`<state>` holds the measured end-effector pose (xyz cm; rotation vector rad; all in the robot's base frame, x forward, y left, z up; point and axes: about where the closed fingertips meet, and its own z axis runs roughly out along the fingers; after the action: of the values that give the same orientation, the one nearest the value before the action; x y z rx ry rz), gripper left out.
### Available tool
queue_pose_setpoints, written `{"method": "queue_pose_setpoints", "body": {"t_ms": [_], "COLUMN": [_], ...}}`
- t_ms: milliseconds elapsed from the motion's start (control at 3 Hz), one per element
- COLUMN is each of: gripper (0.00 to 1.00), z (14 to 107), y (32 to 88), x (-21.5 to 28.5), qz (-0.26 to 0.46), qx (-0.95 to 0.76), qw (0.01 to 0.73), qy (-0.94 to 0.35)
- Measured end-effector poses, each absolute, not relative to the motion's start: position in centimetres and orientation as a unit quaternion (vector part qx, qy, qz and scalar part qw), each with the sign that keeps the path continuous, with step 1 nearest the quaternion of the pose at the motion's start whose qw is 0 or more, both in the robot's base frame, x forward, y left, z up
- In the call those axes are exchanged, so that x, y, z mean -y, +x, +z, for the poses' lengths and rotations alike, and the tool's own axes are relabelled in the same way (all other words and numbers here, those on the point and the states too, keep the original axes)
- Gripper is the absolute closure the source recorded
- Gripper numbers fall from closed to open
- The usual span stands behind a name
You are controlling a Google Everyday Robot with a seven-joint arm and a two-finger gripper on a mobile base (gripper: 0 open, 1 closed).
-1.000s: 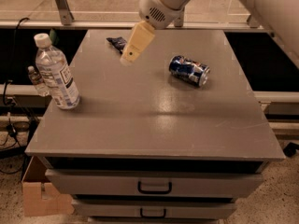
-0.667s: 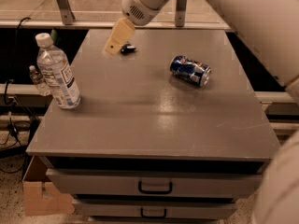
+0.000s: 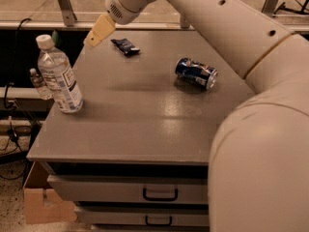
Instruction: Move rxbar blueberry near blue plastic bottle
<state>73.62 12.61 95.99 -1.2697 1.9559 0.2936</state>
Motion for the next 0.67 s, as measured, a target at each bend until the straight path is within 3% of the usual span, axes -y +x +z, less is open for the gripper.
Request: {"method": "queue_pose_setpoints", "body": {"t_ms": [667], "gripper": [0.00], "z": [90.8], "y": [78.4], "x": [-11.6], "qz": [0.143], "qx": [-0.814], "qw": [0.392], "qy": [-0.404]}}
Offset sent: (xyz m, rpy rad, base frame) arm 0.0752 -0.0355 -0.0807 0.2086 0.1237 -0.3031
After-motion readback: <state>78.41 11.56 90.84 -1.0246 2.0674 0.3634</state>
